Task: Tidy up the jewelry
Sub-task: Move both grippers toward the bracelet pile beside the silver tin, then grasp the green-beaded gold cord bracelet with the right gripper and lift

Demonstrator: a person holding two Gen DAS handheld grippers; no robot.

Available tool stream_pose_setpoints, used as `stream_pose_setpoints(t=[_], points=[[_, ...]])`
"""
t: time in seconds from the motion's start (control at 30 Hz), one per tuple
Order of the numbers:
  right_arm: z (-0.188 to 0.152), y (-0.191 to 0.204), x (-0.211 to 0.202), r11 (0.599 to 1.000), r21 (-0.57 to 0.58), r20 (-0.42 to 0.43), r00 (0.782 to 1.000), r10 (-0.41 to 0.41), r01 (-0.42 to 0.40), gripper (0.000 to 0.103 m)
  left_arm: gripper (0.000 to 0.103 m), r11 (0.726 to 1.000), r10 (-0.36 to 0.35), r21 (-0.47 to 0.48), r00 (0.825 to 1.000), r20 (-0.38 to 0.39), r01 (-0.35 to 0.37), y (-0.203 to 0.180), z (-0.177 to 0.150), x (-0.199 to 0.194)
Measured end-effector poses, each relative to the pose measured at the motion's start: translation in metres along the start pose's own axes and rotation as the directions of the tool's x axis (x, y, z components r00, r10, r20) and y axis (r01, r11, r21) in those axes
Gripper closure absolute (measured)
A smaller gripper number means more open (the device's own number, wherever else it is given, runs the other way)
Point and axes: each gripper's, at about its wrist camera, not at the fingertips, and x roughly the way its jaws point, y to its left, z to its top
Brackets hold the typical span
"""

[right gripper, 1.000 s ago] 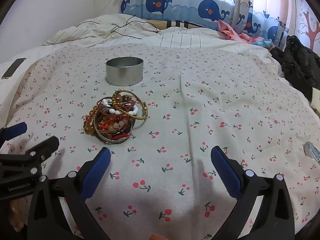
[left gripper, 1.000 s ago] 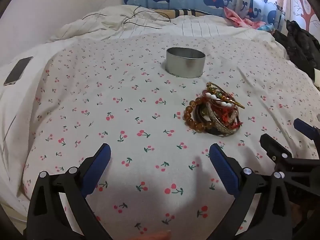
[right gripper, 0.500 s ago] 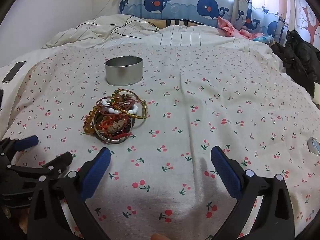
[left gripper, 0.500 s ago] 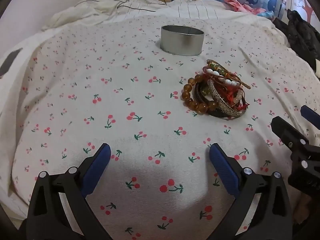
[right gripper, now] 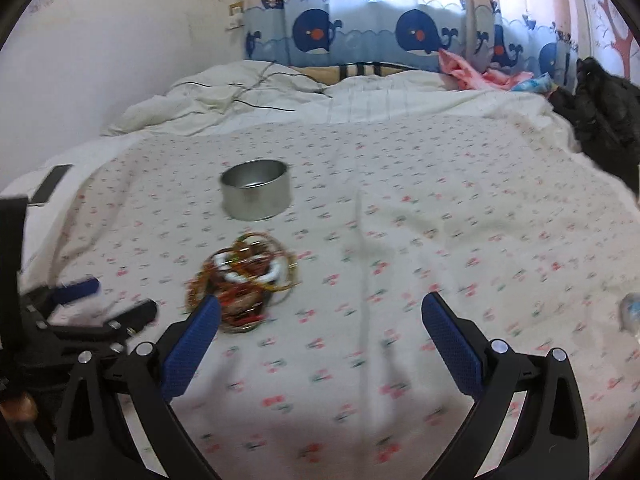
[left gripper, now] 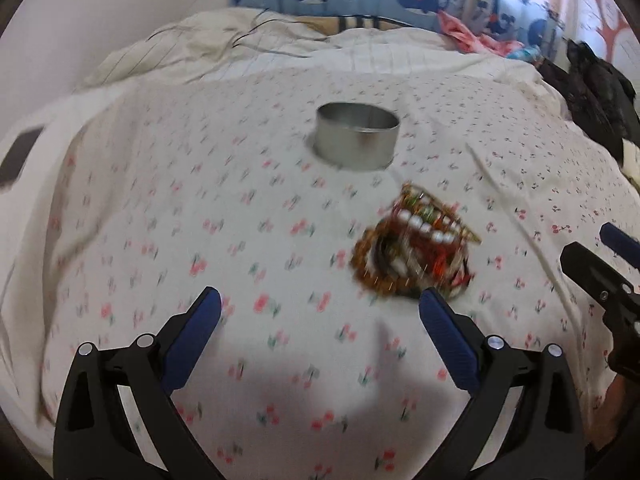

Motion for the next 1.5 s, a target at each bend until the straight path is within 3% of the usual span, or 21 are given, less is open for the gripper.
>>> stream_pose_setpoints(t=[0.1,0.2,0.33,0.5,1.5], points=[[-0.002,-0.003,0.013,0.999,0.004,-0.058,0.997,0.052,-0.052,0.007,0.008,0.999,-0.047,-0.002,0.999,-0.027,0.047,0.001,0.016,0.013],[0.003,0.009,0.018,0.994,-0.09,-0.073,0.996,0.056,-0.062,0.007,0.008,0.995,-0.101,-0.019,0.994,-0.044,0.101,0.004,0.023,0.018],[0.017,0.018,0.029,0.978,-0.188,-0.083,0.993,0.079,-0.094,0.007,0.008,0.998,-0.068,-0.02,0.997,-0.023,0.068,0.005,0.027,0.021],[0.013,0.007,0.042,0.988,-0.123,-0.113,0.99,0.079,-0.093,0.007,0.008,0.999,-0.013,-0.034,0.999,-0.05,0.011,0.007,0.026,0.029],[0.009,0.015,0.046,0.986,-0.142,-0.112,0.991,0.068,-0.084,0.007,0.008,1.0,-0.01,-0.004,0.999,-0.043,0.01,-0.002,0.022,0.026]])
